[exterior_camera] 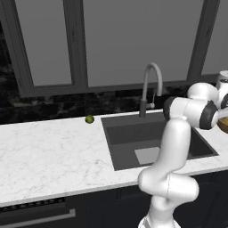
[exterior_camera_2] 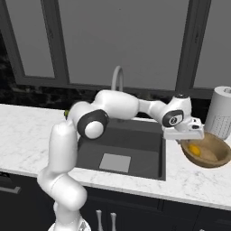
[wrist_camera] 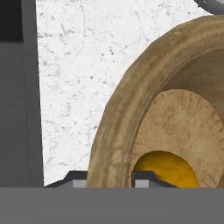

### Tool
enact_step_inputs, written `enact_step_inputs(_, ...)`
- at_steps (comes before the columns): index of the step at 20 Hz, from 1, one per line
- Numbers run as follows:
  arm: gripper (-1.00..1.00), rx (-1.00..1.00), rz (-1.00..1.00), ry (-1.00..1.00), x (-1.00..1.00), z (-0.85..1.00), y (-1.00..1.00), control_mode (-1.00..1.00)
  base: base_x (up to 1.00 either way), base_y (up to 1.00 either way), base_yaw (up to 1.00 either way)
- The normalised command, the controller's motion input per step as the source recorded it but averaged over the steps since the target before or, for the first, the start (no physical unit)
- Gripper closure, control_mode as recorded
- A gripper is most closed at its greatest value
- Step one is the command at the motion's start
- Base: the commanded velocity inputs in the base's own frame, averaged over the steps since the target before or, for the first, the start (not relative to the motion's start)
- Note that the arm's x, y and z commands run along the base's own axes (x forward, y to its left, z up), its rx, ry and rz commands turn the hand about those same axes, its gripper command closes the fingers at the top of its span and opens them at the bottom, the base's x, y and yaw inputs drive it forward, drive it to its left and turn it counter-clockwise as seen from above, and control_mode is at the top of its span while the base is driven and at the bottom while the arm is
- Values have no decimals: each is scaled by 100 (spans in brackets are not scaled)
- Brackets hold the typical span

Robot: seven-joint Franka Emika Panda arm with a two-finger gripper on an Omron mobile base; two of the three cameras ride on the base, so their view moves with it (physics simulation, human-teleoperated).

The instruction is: Pick the lemon from the sink and place it in the bowl. Then pick the bowl and place it in the microwave. Then close the microwave door and press the start button.

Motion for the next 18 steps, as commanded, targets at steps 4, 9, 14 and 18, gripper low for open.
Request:
enact_step_inputs(4,100,-4,11,-10,-52,57,38,-100,0,0,0)
enact_step_inputs(9,100,-10,7,-14,-55,56,30,-100,0,0,0)
enact_step_inputs(14,100,-15,7,-18,-55,58,28,-100,0,0,0)
enact_step_inputs(18,100,-14,8,-13,-42,66,25,-100,0,0,0)
